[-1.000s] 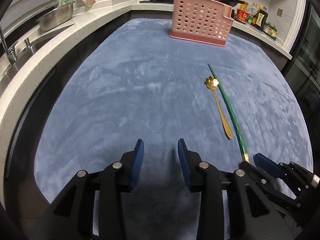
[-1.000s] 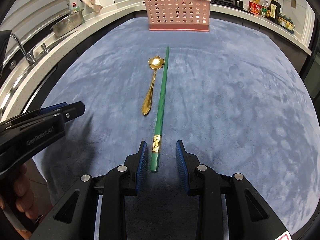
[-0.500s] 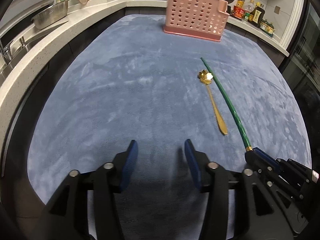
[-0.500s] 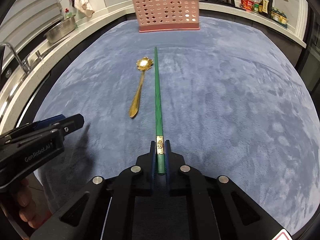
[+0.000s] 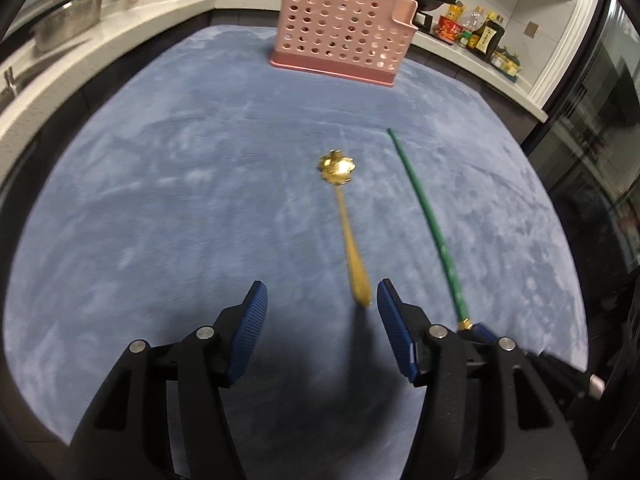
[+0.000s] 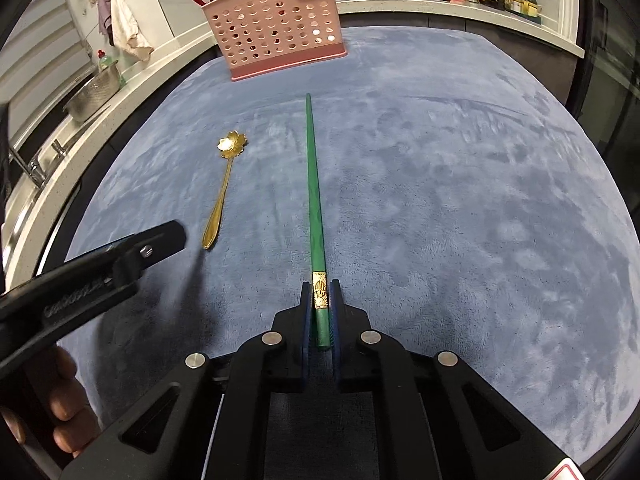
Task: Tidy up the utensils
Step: 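Grasp the green chopstick with the right tool while the left tool grasps the gold spoon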
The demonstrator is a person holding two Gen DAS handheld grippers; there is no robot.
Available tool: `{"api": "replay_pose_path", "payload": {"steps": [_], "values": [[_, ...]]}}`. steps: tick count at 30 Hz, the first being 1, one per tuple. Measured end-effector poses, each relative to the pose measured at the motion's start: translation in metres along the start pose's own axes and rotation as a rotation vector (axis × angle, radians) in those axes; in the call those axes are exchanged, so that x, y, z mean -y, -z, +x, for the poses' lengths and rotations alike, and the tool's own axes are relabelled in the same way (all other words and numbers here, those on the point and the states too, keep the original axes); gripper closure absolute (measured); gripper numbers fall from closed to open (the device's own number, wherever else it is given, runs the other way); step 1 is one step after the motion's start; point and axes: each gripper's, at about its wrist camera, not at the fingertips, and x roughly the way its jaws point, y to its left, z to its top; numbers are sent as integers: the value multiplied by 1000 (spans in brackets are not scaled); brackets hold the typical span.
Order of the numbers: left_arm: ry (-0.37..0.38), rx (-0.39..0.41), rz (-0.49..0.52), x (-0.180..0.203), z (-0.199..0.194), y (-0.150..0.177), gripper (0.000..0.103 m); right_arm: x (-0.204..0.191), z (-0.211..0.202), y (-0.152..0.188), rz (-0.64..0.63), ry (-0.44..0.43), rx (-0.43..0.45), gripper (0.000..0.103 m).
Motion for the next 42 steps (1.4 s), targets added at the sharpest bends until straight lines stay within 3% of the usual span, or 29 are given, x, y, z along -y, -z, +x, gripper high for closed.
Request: {"api": "replay_pose_path", "payload": {"steps": [5, 10, 12, 18, 32, 42], "values": [[13, -10, -7, 5, 12, -3, 55, 0, 0, 0, 6, -7, -2, 95], [-33, -5, 38, 17, 20, 0, 59, 1, 1, 0, 8, -10, -3, 95], [-54, 0, 49, 18, 21, 1, 70, 2, 1, -1, 9, -12, -4, 95], [-62, 1, 41, 11, 18, 2, 91, 1, 1, -1, 2, -10, -2, 95], [-49, 23, 42, 6, -13, 8, 93, -2, -11, -2, 0, -17, 17, 96], [-30, 94, 43, 1, -56, -5, 95, -11, -43, -14, -9, -44, 66, 99]]}}
